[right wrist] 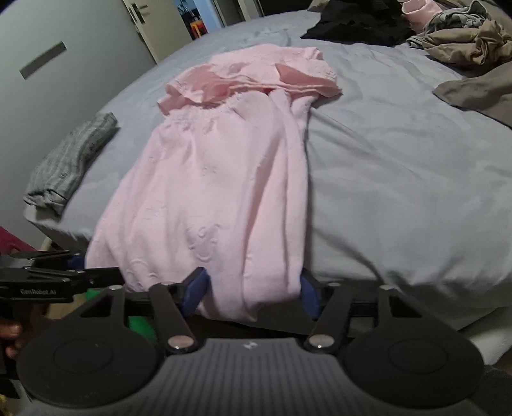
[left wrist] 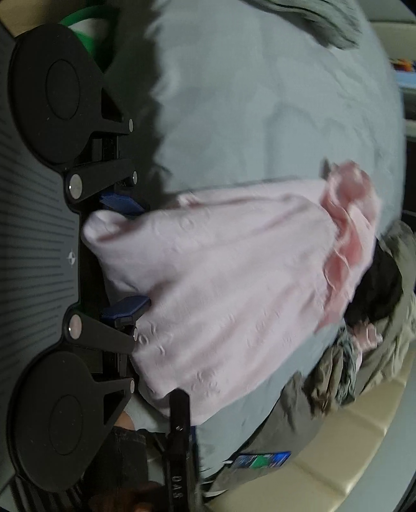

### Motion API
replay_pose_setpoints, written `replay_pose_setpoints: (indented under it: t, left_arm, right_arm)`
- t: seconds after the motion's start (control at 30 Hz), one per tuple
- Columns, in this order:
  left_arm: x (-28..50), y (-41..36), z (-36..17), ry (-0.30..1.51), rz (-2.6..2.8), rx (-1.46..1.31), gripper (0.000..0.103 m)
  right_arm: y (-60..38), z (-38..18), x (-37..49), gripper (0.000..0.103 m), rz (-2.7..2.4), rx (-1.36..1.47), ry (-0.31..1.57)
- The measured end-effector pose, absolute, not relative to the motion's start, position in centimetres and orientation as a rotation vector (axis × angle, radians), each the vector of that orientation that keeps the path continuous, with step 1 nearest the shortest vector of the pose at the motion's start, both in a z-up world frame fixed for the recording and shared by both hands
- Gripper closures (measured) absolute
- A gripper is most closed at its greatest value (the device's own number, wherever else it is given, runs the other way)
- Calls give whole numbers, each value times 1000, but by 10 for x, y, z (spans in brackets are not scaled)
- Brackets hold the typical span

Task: Fold clothes

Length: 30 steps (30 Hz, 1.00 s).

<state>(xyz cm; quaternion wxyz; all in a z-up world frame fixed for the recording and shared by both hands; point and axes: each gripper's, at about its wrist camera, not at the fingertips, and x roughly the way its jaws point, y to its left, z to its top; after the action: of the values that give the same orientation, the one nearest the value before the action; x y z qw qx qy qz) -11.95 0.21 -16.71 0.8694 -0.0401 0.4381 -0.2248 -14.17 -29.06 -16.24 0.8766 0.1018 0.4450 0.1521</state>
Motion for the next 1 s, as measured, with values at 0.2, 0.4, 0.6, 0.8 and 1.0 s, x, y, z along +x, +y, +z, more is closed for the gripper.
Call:
replay_pose_setpoints:
  t: [0.2,0.4,0.6,0.8,1.0]
  left_arm:
    - [-119,-4,-173,905,-504,-61,49]
    - [-112,14,-178,971,-531,-127,92]
    - [-116,26,-156,996,-579,-138,96]
    - [-131,30,-144,1073,-645,-161,96]
    - [-129,34,-137,1141,-643,-233,96]
  right_arm:
    - [-289,-156,-146,45,328,167,881]
    - [-289,-159,-148,89,382,183,943]
    - [-289,-142,-154,92,410,181,974]
    - [-298,-135,-171,93,407,225,1022]
    - [-303,-134,-176,93,400,281,1057]
